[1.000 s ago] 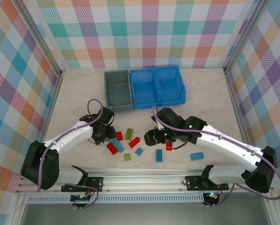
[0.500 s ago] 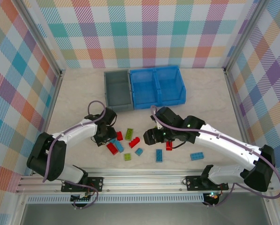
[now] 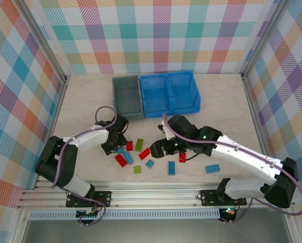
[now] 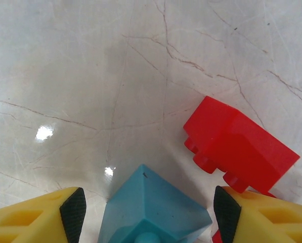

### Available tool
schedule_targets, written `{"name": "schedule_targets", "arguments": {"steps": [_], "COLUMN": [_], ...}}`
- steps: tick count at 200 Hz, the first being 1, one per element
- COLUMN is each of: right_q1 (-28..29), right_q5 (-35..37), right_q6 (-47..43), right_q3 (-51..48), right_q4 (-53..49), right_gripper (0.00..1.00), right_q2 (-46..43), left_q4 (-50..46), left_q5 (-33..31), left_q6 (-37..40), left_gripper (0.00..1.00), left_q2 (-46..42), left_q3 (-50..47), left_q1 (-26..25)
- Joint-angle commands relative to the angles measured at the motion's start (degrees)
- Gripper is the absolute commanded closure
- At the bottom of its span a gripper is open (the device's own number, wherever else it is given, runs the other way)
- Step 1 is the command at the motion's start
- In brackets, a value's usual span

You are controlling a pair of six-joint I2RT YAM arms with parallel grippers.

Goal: Sort the legos into containers by color

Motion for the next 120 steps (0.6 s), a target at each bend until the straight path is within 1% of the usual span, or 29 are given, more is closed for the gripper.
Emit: {"name": "schedule_targets", "arguments": {"steps": [1, 25, 48, 70, 92, 120], "right_q1": [0.5, 0.44, 0.5, 0.5, 0.5, 0.43], "right_q5": [-4.08, -3.39, -3.02, -2.59, -2.07, -1.62], "right_q6": [-1.56, -1.52, -1.56, -1.64, -1.56, -1.36], "right_q3": [-0.1, 0.09, -0.23, -0.61, -0.54, 0.01], "right_q4": [3.3, 2.97, 2.84, 2.66, 2.69, 2.57], "right_gripper": [0.24, 0.24, 0.24, 0.24, 0.24, 0.24], "right_q2": [-0.42, -0.37, -0.76, -0.64, -0.33, -0.17], "left_q4": [0.72, -0.49, 2.45, 2.67, 2.91, 3.94], "left_q5": [-0.97, -0.72, 1.32, 3.95, 5.07, 3.45], "left_q6": [-2.36, -1.59, -1.64, -2.66, -4.93, -9.0], "left_gripper": [0.29, 0.29, 0.29, 0.25, 0.24, 0.25], "left_q2": [1.31, 2.0, -1.99, -3.63, -3.91, -5.29], "left_q3": [1.18, 1.29, -2.58, -4.59, -5.59, -6.68], "left_q1": [0.09, -0.17, -0.36, -0.48, -0.58, -0.54]}}
